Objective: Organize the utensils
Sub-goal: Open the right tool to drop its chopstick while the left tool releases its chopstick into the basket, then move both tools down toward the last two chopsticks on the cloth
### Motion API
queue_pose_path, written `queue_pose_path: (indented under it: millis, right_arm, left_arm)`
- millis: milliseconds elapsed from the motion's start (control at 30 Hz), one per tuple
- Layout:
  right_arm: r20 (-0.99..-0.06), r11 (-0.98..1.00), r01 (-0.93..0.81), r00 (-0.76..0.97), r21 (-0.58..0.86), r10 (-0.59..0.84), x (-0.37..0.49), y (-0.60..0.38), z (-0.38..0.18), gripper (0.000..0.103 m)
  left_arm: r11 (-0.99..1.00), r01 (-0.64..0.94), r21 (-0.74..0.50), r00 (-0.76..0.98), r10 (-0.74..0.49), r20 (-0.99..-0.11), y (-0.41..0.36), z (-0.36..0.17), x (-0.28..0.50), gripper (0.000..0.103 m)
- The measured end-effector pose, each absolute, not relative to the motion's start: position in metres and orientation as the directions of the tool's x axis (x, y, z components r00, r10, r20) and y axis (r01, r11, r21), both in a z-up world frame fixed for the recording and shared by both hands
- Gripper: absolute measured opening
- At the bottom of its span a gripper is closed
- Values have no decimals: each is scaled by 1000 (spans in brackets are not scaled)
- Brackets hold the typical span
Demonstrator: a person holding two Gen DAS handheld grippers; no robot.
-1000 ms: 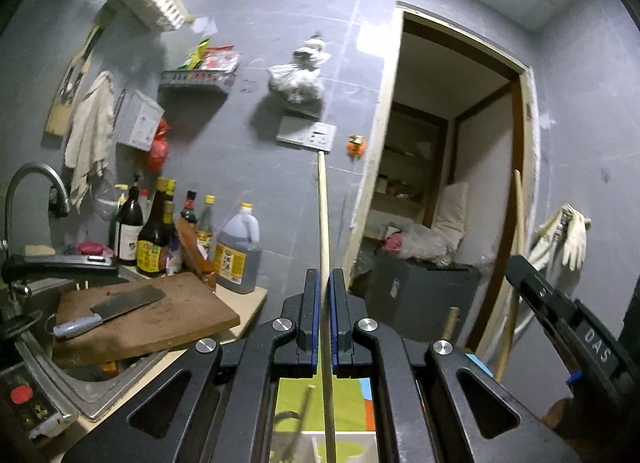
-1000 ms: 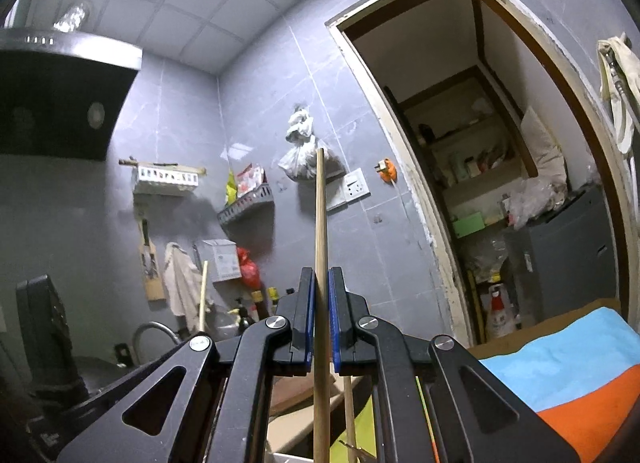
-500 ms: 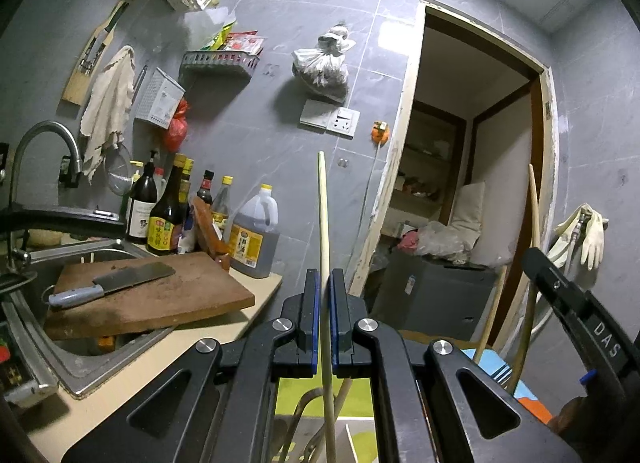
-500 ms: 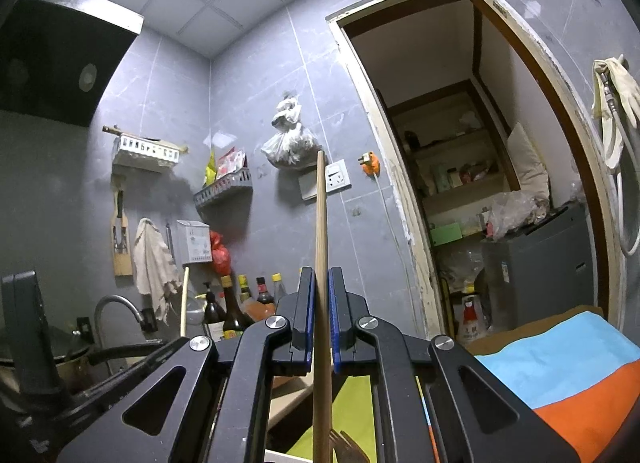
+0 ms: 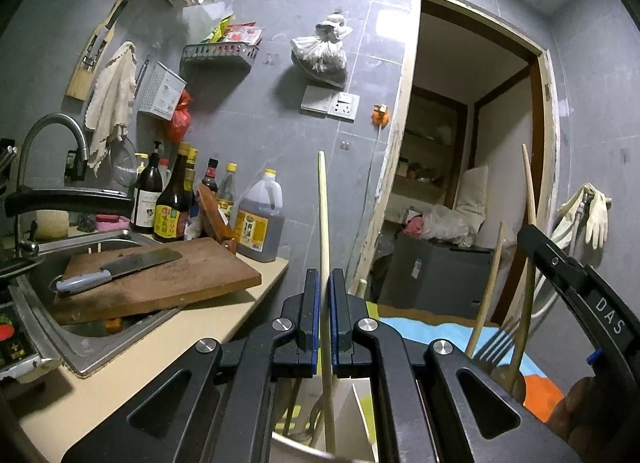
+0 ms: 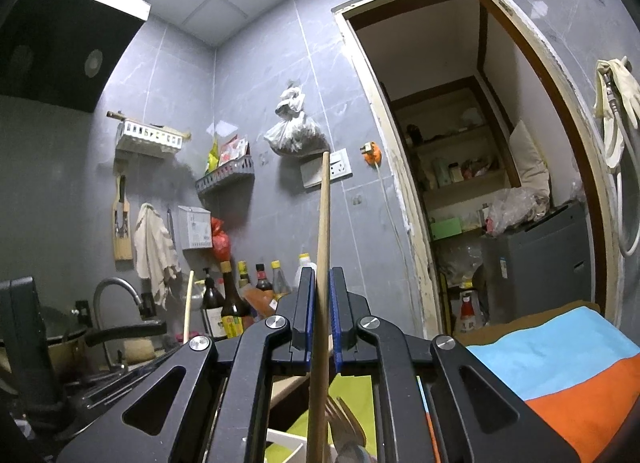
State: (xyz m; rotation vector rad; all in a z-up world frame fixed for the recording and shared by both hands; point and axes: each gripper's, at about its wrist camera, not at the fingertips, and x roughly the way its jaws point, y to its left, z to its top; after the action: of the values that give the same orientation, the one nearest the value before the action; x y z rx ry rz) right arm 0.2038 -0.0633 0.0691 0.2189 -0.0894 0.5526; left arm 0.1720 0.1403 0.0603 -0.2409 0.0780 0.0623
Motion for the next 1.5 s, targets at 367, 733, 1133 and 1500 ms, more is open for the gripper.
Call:
queue_pose_path:
  millis: [367, 733, 1133, 1500]
  right_arm:
    - [76, 834, -528, 849, 160, 523, 199, -68, 65, 13]
    - [76, 831, -539, 842, 135, 534, 190, -79, 83, 26]
    - [71, 855, -511, 859, 86, 507, 171, -129, 106, 69]
    - [31, 905, -425, 905, 25, 424, 144, -191, 102, 101]
  left_arm:
    - [975, -68, -214, 989, 37, -143, 133, 51, 166, 4]
    - [971, -12, -238, 991, -19, -130, 128, 74, 150, 23]
    - [975, 65, -211, 989, -91, -115, 93, 104, 136, 51]
    - [967, 195, -165, 963, -220, -154, 41, 101, 132, 83]
